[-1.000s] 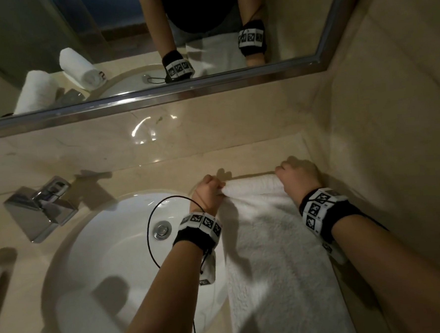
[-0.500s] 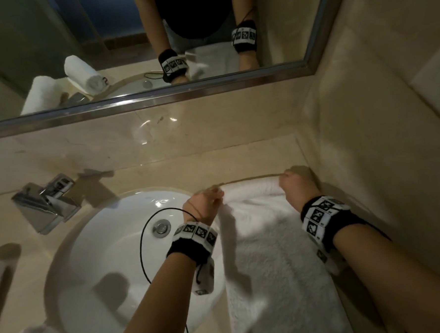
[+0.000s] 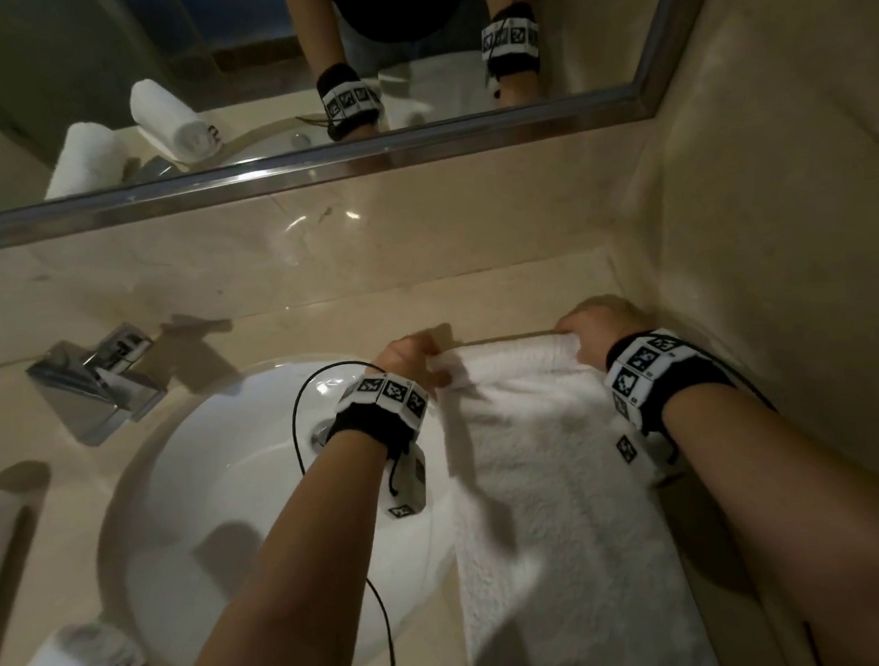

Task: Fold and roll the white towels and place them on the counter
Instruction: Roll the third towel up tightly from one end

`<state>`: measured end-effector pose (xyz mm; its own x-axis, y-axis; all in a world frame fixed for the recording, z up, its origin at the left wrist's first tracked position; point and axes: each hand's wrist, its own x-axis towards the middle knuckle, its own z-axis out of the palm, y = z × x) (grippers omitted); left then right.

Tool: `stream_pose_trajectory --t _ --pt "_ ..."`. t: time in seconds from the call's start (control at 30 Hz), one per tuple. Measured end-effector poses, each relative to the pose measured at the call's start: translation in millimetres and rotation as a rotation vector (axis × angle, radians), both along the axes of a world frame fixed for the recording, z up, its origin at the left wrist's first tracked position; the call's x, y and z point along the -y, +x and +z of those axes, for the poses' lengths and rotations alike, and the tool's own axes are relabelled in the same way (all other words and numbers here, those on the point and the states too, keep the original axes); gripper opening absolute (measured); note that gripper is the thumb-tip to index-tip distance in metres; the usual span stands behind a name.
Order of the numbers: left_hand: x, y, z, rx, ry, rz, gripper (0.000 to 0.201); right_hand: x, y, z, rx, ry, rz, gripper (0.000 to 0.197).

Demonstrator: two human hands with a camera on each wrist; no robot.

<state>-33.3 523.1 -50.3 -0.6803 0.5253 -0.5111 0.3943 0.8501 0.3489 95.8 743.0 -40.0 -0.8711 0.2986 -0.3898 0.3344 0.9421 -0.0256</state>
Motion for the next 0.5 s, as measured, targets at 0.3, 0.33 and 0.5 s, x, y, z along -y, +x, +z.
stream_pose_trajectory --t 0.3,0.33,0.5 --pt "-9 -1 6 -0.041 -0.022 -0.041 0.044 5 1 1 -0.039 0.099 0.070 0.027" --pt "-10 -1 7 -0.043 -0.021 -0.051 0.043 5 0 0 -0.047 0.115 0.076 0.027" --pt "-16 4 3 -0.144 0.020 -0.065 0.039 10 2 -5 -0.089 0.142 0.056 0.034"
